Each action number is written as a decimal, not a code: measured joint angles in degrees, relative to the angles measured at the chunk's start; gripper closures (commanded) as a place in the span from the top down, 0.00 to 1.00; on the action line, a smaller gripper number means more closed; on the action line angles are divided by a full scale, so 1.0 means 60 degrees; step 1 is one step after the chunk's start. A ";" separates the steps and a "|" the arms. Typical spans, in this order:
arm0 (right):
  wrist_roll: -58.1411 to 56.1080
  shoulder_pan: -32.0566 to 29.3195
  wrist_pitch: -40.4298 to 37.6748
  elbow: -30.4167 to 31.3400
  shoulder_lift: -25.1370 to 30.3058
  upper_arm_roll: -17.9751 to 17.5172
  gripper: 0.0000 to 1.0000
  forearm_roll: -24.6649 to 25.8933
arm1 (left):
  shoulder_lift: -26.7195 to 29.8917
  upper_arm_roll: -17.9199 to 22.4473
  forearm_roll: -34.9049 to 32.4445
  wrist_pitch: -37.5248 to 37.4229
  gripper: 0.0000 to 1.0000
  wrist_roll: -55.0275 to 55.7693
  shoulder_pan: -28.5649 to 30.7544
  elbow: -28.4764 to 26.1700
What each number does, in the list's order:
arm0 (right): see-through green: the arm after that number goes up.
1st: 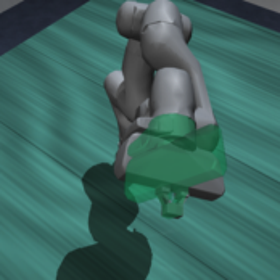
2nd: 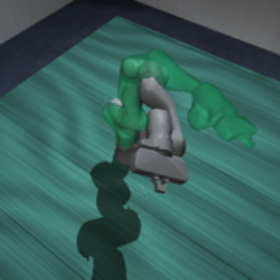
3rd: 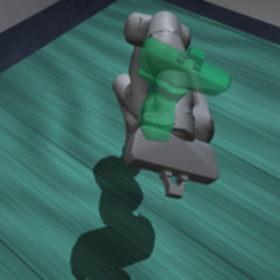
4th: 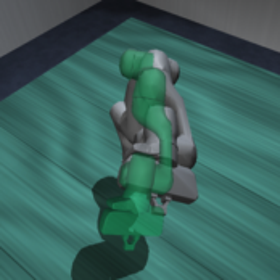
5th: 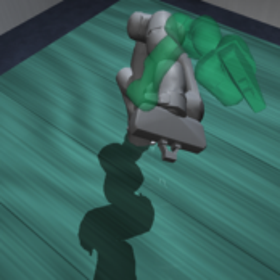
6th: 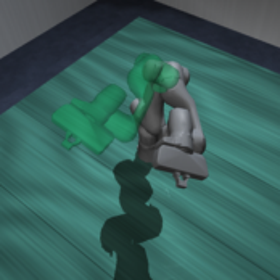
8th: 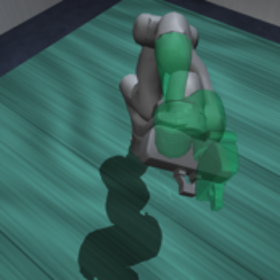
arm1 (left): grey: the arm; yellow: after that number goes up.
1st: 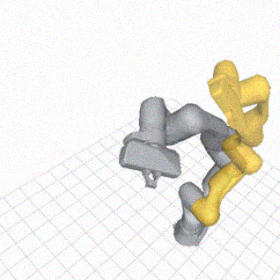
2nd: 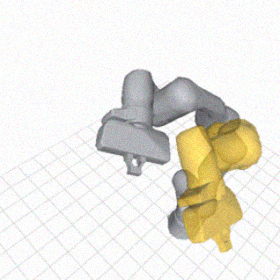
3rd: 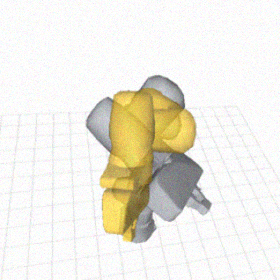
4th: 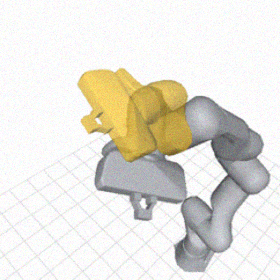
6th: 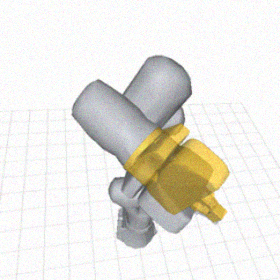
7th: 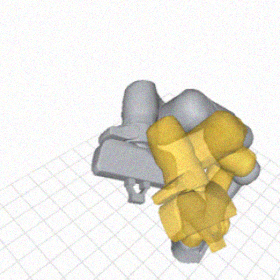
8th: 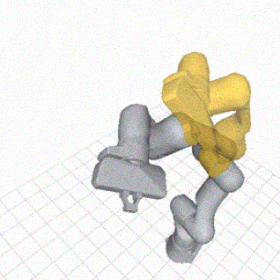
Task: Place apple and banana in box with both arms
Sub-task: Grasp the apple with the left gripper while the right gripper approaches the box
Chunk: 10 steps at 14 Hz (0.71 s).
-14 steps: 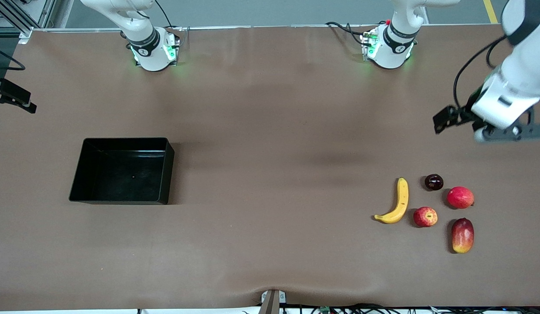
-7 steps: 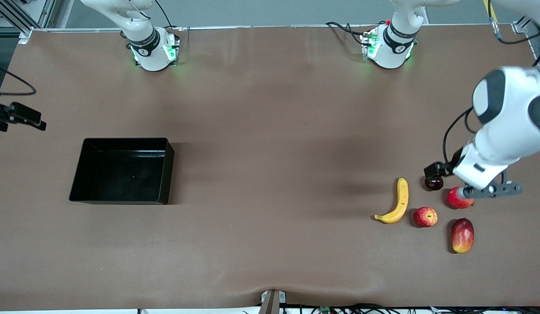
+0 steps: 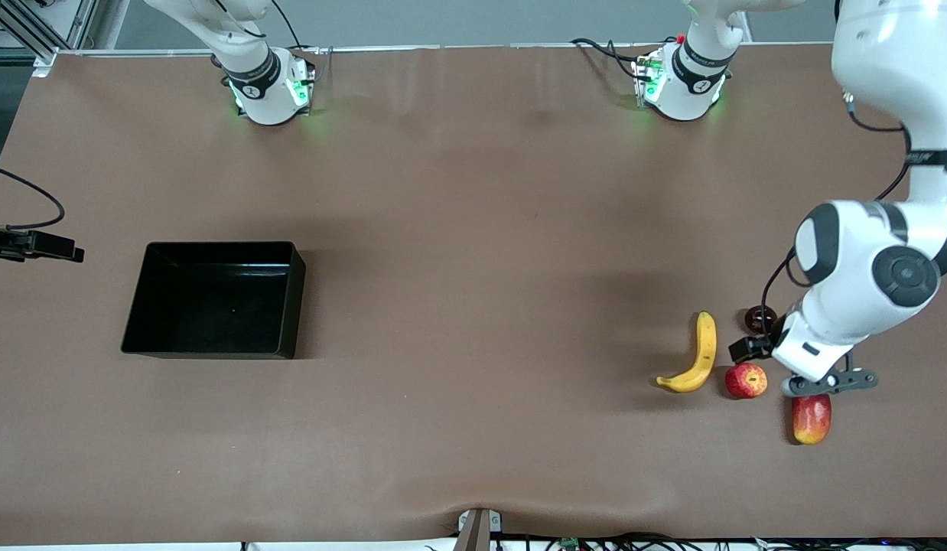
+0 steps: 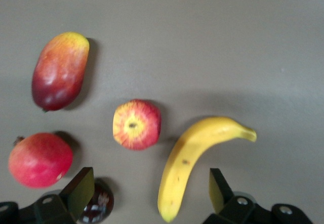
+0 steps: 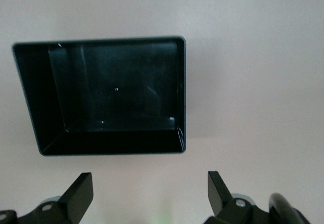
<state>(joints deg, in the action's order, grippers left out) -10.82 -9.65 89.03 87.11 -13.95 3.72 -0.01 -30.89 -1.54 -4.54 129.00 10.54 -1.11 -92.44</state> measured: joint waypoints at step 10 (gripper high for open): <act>-0.0690 -0.0368 0.2645 0.1079 -0.1818 0.0005 1.00 -0.0008 | -0.2336 0.0123 -0.0001 0.1093 0.96 -0.0088 0.0253 0.1220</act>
<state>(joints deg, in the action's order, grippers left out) -14.96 -11.86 104.90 93.58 -24.86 3.75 -0.06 -44.91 -0.80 -4.55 135.56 10.01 0.41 -85.12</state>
